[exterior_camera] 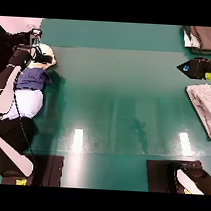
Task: Fold the shirts.
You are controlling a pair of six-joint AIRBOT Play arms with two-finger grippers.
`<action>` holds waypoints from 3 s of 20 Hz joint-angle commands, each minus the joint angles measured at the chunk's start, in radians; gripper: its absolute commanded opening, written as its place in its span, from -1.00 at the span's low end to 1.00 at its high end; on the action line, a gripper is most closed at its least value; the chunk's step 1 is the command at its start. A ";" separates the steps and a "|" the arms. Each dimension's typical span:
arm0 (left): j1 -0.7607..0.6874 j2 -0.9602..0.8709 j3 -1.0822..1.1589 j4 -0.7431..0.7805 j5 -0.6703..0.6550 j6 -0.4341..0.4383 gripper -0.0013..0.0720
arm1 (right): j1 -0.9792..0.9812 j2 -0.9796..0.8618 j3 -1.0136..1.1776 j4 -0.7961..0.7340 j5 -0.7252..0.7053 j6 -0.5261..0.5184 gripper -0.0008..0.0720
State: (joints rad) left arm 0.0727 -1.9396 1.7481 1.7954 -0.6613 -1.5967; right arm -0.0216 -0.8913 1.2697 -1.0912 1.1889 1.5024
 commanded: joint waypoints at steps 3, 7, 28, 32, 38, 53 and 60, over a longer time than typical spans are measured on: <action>-0.007 -0.003 0.160 -0.013 -0.109 0.000 -0.90 | 0.001 0.000 0.000 0.000 -0.018 0.000 -0.93; -0.050 0.114 0.377 -0.173 -0.159 0.127 -0.90 | 0.001 0.001 0.025 0.000 -0.110 0.000 -0.93; -0.648 0.554 0.146 -0.835 -0.393 0.549 -0.90 | -0.076 0.002 0.368 0.003 -0.028 0.000 -0.93; -0.712 0.387 0.130 -0.835 -0.359 0.516 -0.90 | -0.076 0.002 0.368 0.027 0.003 0.000 -0.93; -0.581 0.405 0.131 -0.801 -0.548 0.473 0.55 | -0.076 0.000 0.368 0.025 0.018 0.000 -0.93; -0.578 0.728 -0.756 -0.806 -0.467 0.425 0.95 | -0.076 -0.042 0.368 0.027 0.090 0.000 -0.93; -0.716 0.640 -0.822 -0.782 -0.336 0.364 0.95 | -0.040 -0.115 0.367 0.026 0.199 0.000 -0.93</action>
State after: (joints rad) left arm -0.5999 -1.2606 0.9463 1.0164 -1.0542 -1.2163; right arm -0.0849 -0.9806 1.6367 -1.0653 1.3518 1.5024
